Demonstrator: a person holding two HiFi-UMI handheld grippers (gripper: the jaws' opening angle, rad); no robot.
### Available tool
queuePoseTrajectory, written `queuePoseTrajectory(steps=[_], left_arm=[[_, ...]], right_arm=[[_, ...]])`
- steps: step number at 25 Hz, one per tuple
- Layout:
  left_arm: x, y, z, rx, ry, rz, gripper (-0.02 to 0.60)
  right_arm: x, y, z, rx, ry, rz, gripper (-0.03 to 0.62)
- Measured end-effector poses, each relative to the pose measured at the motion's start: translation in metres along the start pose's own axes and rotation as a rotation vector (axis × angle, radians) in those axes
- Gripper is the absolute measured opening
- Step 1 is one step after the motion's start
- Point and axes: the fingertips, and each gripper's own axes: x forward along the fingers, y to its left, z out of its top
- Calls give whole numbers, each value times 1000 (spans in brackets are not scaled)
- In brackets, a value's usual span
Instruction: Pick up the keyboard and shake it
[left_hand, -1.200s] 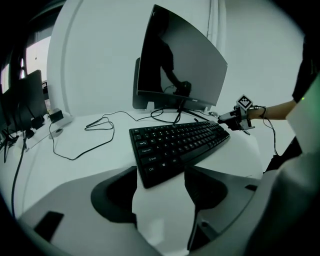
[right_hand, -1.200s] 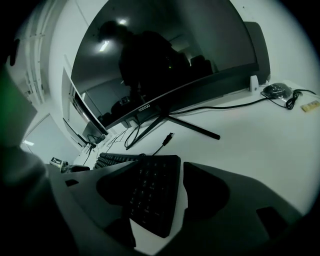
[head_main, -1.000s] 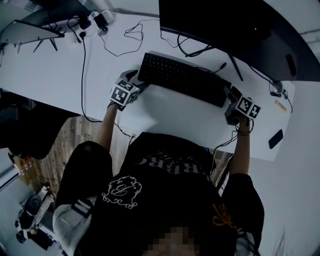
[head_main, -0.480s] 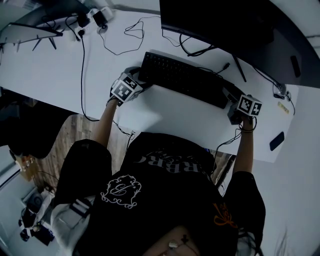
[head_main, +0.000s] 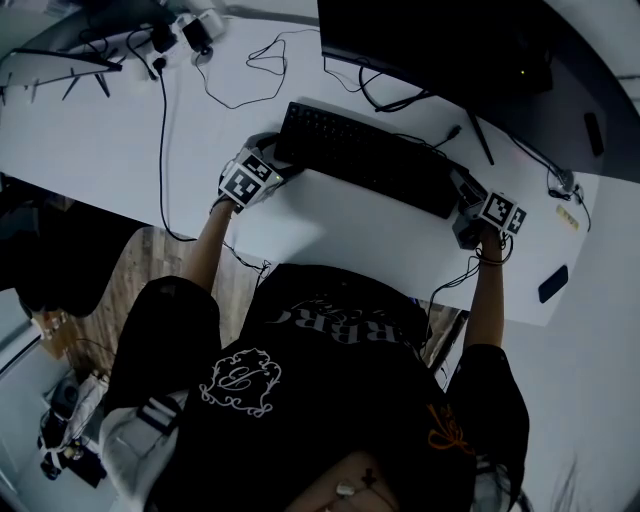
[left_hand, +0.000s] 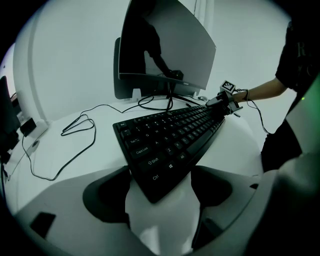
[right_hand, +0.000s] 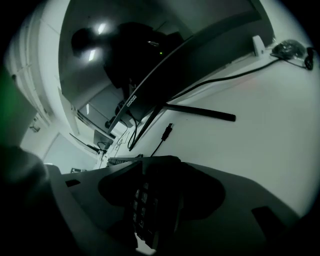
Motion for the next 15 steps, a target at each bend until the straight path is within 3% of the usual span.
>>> queuePoseTrajectory(steps=[2,5,10,13,15], left_arm=[[1,-1,0,-6,0,1,379],[1,-2,0,-10,3,-1,381],[-2,-1,2,-42,-26,-7,385],[-2,-1,3,-48,-34,-12,387],[-5,-2,4,-47,-39,-14,388]], right_arm=[[-3,-2,0,42,12,18,216],[-11,4,1,47,19,49,210],[-31,32,21,44,-26,181,166],[-40,46,25,7,3,232,160],[-49,52,25,48,27,278,146]])
